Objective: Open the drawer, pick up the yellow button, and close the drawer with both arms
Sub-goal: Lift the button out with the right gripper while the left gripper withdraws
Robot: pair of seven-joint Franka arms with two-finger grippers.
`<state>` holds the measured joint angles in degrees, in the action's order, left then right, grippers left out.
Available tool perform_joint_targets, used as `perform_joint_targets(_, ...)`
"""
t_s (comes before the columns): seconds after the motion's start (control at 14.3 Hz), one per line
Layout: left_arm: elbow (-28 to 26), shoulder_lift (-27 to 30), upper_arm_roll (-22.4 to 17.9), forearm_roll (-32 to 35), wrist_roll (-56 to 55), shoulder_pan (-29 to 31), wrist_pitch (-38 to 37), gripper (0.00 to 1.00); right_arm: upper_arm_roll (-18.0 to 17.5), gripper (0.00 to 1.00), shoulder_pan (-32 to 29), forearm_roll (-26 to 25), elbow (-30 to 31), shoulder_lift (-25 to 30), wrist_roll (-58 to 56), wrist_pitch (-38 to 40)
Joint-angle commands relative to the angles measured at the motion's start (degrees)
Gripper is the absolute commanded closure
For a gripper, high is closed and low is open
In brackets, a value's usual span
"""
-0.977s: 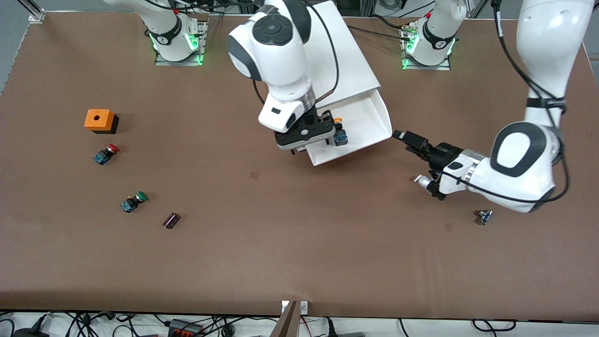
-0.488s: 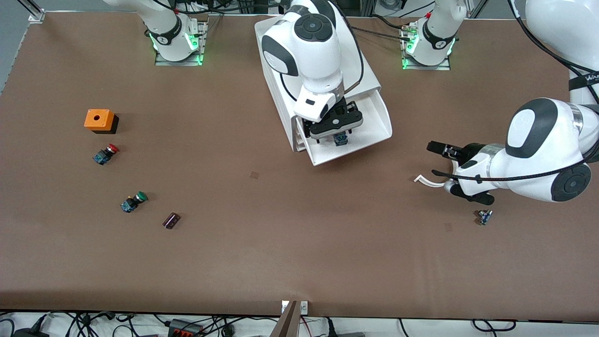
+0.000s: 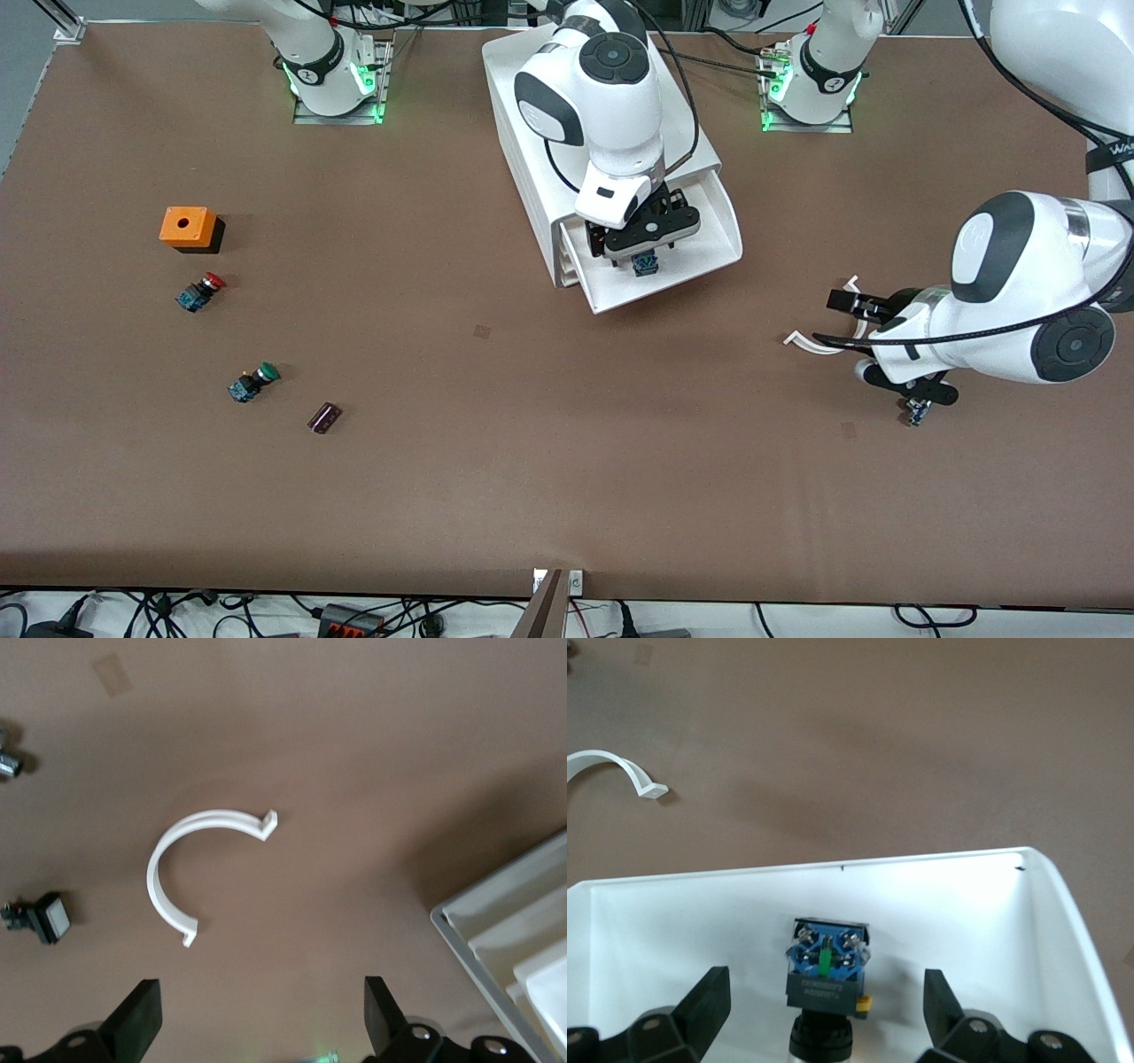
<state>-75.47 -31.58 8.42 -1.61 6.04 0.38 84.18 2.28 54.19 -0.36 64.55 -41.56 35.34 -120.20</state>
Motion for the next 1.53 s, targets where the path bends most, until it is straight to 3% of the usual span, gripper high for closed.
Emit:
perform_joint_targets(0.0,3.0,-1.9,0.2,1.6,-1.2,-0.4,0.0,0.0,0.5,0.13,0.8,-0.9,-2.1,-2.0,1.2,0.2)
perform_joint_targets(0.14,3.0,-1.9,0.2,1.6,-1.7,-0.3,2.3,0.0,0.5,0.17,0.8,-0.8,-2.1,-2.1,1.2,0.1)
perform_joint_targets(0.28,2.3,-1.7,0.2,1.7,-5.6,0.0,4.9,0.0,0.5,0.31,0.8,-0.8,-2.1,-2.2,1.0,0.0)
perform_joint_targets(0.35,2.3,-1.6,0.2,1.7,-6.6,0.0,4.9,0.0,0.5,0.54,0.8,-0.6,-2.1,-2.1,1.2,0.1)
perform_joint_targets(0.56,2.2,-1.7,0.2,1.7,-6.6,-0.1,5.0,0.0,0.6,0.89,0.6,-0.5,-2.4,-1.9,1.1,0.1)
perform_joint_targets(0.77,1.9,-1.6,0.2,1.7,-6.6,0.0,4.9,0.0,1.0,0.99,-0.1,-0.4,-4.3,-1.7,1.0,0.6)
perform_joint_targets(0.98,1.7,-1.5,0.3,1.7,-9.0,-0.1,4.9,0.0,1.0,1.0,-2.5,-0.4,-5.6,-0.2,1.0,1.3)
perform_joint_targets(1.12,1.7,-1.5,2.4,1.7,-13.7,-0.3,6.5,0.0,1.5,1.0,-5.3,-0.6,-5.6,1.7,0.9,4.6)
perform_joint_targets(1.33,-2.7,-0.9,6.8,1.9,-26.2,-1.3,12.7,0.0,3.4,1.0,-11.1,-0.8,-4.5,3.6,-0.2,9.8)
perform_joint_targets(1.47,-9.2,1.2,9.0,2.2,-27.5,-1.2,21.4,0.0,3.2,1.0,-16.4,0.0,-3.0,4.1,-5.4,14.4)
